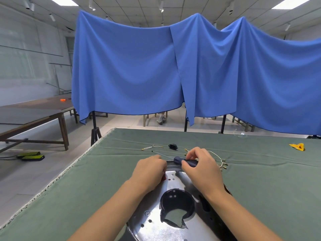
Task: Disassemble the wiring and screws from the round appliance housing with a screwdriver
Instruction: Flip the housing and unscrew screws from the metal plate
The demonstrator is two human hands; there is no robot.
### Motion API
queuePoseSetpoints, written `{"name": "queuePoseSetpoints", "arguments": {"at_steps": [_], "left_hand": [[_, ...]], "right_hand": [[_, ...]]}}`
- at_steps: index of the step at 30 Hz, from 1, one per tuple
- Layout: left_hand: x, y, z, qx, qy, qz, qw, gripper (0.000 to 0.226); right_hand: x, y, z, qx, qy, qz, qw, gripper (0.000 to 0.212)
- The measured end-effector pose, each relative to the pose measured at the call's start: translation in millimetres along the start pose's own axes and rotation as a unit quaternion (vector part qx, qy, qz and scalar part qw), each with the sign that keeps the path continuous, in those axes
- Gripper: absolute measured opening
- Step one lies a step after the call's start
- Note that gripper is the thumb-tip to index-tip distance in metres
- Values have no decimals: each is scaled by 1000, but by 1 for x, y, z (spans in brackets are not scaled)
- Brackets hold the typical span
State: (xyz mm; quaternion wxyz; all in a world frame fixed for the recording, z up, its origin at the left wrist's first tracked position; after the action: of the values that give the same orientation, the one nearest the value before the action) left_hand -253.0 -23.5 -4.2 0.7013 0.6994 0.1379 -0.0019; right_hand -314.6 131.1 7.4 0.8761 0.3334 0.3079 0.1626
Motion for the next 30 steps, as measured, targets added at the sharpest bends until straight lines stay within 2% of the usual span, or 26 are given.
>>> {"name": "queuePoseSetpoints", "arguments": {"at_steps": [4, 7, 10, 19, 21, 24, 26, 30], "left_hand": [[-2, -1, -6, -62, -30, 7, 998, 15], [-3, -2, -5, -82, -34, 15, 996, 17], [-2, -3, -7, -98, -34, 23, 994, 19], [-6, -1, -12, -147, -51, 34, 987, 19], [-8, 1, -11, -99, -45, 4, 994, 18], [-4, 7, -7, 73, -34, -74, 994, 14], [2, 11, -6, 169, -30, -118, 978, 8], [13, 18, -7, 310, -44, -160, 936, 5]], "right_hand": [[2, -4, -2, 27, -32, 69, 997, 16], [3, -9, -1, 30, -50, 123, 991, 23], [3, -11, 0, 45, -60, 138, 987, 30], [3, -11, 2, 59, -72, 167, 982, 30], [3, -10, 2, 88, -82, 167, 979, 30], [3, -8, 3, 117, -116, 186, 969, 25], [3, -8, 1, 123, -131, 199, 963, 22], [0, -5, -2, 70, -157, 194, 966, 35]]}}
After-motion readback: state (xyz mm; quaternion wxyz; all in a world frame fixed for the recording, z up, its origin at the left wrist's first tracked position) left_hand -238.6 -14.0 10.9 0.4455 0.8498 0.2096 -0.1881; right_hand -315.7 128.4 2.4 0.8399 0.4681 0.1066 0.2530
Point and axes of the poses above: each hand's wrist, its own x-axis away from the middle knuckle, its own y-axis out of the back of the hand, z = x × y, the point moved 2 cm from there along -x, towards the middle knuckle, and after that the axes turned 9 degrees about z, right-handed, at the moved point
